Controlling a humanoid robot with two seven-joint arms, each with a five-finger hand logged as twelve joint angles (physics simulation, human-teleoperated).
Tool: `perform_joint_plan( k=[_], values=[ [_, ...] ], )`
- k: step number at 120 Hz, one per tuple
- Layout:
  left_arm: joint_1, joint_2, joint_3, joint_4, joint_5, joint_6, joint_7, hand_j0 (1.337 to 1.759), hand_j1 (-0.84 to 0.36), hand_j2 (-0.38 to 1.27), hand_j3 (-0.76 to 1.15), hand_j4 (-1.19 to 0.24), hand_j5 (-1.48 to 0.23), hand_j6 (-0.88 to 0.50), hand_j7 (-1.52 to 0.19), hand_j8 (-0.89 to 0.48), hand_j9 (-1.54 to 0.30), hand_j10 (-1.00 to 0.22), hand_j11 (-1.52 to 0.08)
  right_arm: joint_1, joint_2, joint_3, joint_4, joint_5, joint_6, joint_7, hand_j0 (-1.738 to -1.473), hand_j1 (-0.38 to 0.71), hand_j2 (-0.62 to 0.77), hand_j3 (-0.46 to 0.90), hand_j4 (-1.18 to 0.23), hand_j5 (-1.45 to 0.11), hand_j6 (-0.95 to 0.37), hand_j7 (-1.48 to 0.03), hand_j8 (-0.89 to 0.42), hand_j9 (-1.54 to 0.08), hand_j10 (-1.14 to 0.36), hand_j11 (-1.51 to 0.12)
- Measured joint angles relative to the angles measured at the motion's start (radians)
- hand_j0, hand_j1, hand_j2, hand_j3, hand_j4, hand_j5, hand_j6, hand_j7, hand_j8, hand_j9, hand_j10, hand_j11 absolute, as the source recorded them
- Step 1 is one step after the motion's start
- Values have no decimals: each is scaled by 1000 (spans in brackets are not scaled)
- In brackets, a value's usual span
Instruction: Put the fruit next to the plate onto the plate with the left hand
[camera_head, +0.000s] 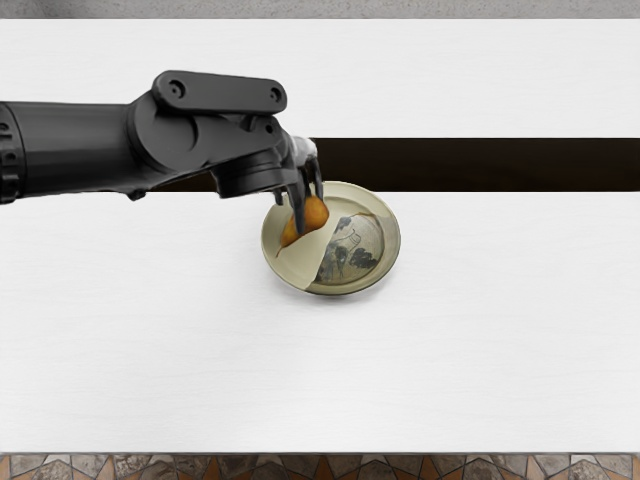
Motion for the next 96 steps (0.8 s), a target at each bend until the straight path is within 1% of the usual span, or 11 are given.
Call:
perform_joint_plan(
  k=[10,13,18,27,36,46,56,67,77,96],
  values=[
    [0,0,-4,-14,-1,0,1,1653,-447,698,0,-797,-1024,-470,-1079,-839,-1105,-811,-1110,0,0,0,0,0,0,0,-1658,-320,-5,0,-25,-31,-25,-31,-25,-31,-24,-31],
    [0,0,-4,-16,-2,-1,1,1654,-424,627,0,-736,-977,-422,-1028,-804,-1052,-774,-1056,0,0,0,0,0,0,0,-1658,-320,-5,0,-25,-31,-25,-31,-25,-31,-24,-31],
    [0,0,-4,-19,-6,-2,1,1655,-320,515,0,-579,-843,-303,-878,-680,-897,-662,-900,0,0,0,0,0,0,0,-1658,-320,-5,0,-24,-31,-25,-31,-24,-31,-24,-31],
    [0,0,-6,-23,-9,-2,1,1656,-120,358,0,-404,-591,-216,-615,-480,-629,-464,-631,0,0,0,0,0,0,0,-1658,-320,-5,0,-24,-31,-25,-31,-24,-31,-24,-31],
    [-1,0,-7,-24,-10,-2,1,1656,24,248,0,-280,-409,-150,-426,-332,-435,-321,-437,0,0,0,0,0,0,0,-1658,-320,-5,0,-24,-31,-24,-31,-24,-31,-24,-31],
    [-6,0,-8,-25,-10,-2,2,1657,133,165,0,-187,-272,-100,-283,-222,-289,-214,-290,0,0,0,0,0,0,0,-1658,-320,-5,0,-24,-31,-24,-31,-24,-31,-24,-31],
    [-9,0,-13,-25,-10,-3,2,1657,206,110,0,-125,-181,-67,-188,-148,-192,-143,-193,0,0,0,0,0,0,0,-1658,-320,-5,0,-24,-31,-24,-31,-24,-31,-24,-31],
    [-12,0,-48,-25,-10,-3,2,1658,258,71,0,-80,-116,-44,-120,-95,-123,-92,-123,0,0,0,0,0,0,0,-1658,-320,-5,0,-24,-31,-24,-31,-24,-31,-24,-31],
    [-10,0,-86,-23,-11,-10,2,1658,289,47,0,-54,-77,-30,-80,-64,-82,-61,-82,0,0,0,0,-1,0,0,-1658,-320,-5,0,-24,-31,-24,-31,-24,-31,-24,-31],
    [-2,0,-152,-24,-16,-94,2,1658,321,22,0,-25,-36,-15,-37,-30,-38,-29,-38,0,0,0,0,0,0,0,-1658,-320,-5,0,-24,-31,-24,-31,-24,-31,-24,-31]
  ],
)
